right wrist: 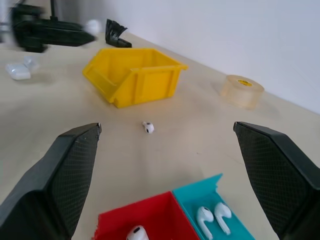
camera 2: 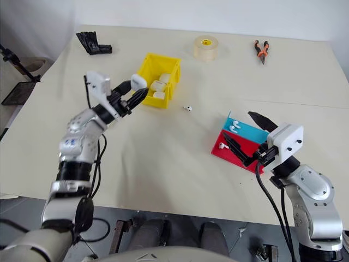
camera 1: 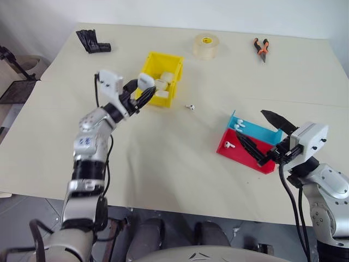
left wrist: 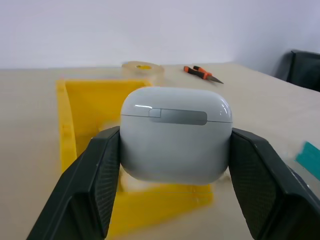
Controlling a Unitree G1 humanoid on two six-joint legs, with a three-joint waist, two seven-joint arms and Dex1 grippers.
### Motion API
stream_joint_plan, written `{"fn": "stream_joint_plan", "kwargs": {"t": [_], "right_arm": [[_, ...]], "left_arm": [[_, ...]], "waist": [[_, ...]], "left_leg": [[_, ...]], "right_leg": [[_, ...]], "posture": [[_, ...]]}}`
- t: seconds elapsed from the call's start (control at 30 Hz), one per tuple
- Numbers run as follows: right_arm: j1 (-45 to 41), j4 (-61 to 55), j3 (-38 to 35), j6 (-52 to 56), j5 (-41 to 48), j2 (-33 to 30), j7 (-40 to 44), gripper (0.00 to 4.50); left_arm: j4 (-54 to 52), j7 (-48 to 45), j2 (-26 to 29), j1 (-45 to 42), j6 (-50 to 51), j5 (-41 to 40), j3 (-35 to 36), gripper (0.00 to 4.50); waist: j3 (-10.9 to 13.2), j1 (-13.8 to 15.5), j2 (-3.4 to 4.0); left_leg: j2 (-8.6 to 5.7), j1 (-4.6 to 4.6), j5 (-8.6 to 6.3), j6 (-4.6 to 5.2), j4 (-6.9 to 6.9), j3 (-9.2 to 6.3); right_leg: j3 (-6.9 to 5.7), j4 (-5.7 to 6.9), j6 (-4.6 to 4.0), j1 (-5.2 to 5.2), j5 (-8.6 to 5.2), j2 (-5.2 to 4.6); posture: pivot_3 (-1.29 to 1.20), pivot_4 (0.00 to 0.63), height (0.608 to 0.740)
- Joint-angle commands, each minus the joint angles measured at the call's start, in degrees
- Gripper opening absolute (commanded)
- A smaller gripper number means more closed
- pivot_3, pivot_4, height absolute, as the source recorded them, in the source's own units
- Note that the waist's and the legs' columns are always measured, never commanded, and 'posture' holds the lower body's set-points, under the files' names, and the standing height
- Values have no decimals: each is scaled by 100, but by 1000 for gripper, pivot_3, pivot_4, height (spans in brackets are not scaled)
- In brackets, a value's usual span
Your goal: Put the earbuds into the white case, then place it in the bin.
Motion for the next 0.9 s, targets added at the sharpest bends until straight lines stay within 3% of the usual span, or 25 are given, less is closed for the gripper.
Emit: {"fn": "stream_joint_plan", "kwargs": {"t": [0.03,0.23,0.27,0.37,0.5,0.63,0.73,0.9], "right_arm": [[-183,-238,32,2,152,-33,-2,4449],[-207,-551,155,186,181,39,-208,4449],[-191,-572,172,197,171,58,-231,4500],[-167,-608,192,214,159,99,-280,4500],[-163,-612,201,220,153,116,-305,4500],[-158,-569,146,235,207,52,-209,4500],[-156,-479,94,298,297,-168,49,4500],[-130,-263,8,359,467,-562,543,4500]], "left_arm": [[1077,238,-14,-734,-578,348,-40,2814],[2629,497,-37,-1704,-1076,616,33,2814],[2788,460,-37,-1788,-1093,658,16,3536],[3050,380,-30,-1933,-1214,718,17,4356],[3034,141,14,-1949,-1308,689,66,4481],[2507,-372,204,-1692,-1342,647,14,4481],[1396,-1810,591,-973,-987,229,-25,4481],[37,-2996,1258,261,-1109,54,-115,4481]], "waist": [[2,-10,-4],[14,-82,-24],[15,-81,-26],[16,-80,-27],[16,-84,-27],[16,-113,-27],[15,-192,-26],[15,-221,-25]], "left_leg": [[0,0,0,0,-2,0],[5,1,1,-2,-10,10],[5,-1,2,-3,-9,9],[4,0,1,-3,-7,10],[3,0,1,-3,-7,9],[4,-1,1,-3,-7,9],[7,1,2,-3,-13,20],[14,2,4,-8,-10,17]], "right_leg": [[-2,0,0,-2,0,0],[-5,40,0,-30,0,-2],[-6,42,0,-32,0,-2],[-5,45,0,-32,0,-3],[-5,47,0,-33,0,-4],[-5,51,0,-36,0,-4],[-1,59,0,-45,0,-4],[0,64,0,-46,0,-1]], "posture": [[0,150,740],[0,150,740],[0,150,740],[0,150,740],[0,150,740],[0,150,740],[0,150,740],[0,150,740]]}}
